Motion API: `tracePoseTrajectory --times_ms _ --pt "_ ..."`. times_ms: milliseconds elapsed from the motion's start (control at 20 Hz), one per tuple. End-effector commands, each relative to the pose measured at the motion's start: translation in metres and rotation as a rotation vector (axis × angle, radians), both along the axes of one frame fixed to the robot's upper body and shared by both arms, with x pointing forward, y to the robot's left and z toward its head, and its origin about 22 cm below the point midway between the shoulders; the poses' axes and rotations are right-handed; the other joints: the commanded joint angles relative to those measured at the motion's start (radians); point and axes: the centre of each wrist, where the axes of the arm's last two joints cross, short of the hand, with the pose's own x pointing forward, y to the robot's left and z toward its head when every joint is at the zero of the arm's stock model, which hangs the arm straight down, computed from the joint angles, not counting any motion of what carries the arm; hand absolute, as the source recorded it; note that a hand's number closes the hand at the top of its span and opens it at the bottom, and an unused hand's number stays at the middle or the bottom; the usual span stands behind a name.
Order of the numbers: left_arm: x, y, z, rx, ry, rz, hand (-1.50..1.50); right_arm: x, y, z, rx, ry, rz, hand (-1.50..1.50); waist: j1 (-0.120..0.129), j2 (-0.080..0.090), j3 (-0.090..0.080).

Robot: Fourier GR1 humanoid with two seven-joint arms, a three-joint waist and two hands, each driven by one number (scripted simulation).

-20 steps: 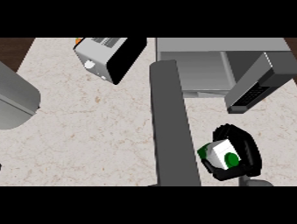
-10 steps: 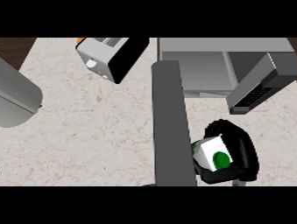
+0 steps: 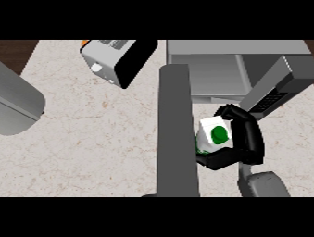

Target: Pick up the milk, place it into the microwave and close the microwave

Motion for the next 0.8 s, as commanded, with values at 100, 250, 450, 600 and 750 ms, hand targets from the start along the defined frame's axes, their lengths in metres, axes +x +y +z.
tracePoseTrajectory --times_ms 100,250,450,600,750 --pt "0.004 0.002 0.000 0.011 0.019 -0.017 -1.50 0.056 0.021 0.007 -0.021 0.075 -0.134 1.50 0.019 0.005 -0.005" --pt "0.016 0.013 -0.002 0.000 0.009 -0.036 -1.50 0.063 0.035 -0.016 -0.051 0.107 -0.187 1.50 0.028 0.009 -0.004" --pt "0.005 0.033 -0.001 0.009 -0.002 -0.022 -1.50 0.084 0.008 -0.035 -0.013 0.109 -0.168 1.50 0.024 0.008 -0.004" --pt "0.014 0.011 -0.007 -0.001 0.023 0.002 -1.50 0.100 0.010 -0.037 -0.009 0.111 -0.167 1.50 0.020 0.007 -0.004" --pt "0.019 0.021 -0.011 0.010 0.032 -0.023 -1.50 0.094 -0.002 -0.063 -0.058 0.071 -0.135 1.50 0.025 0.010 -0.004"
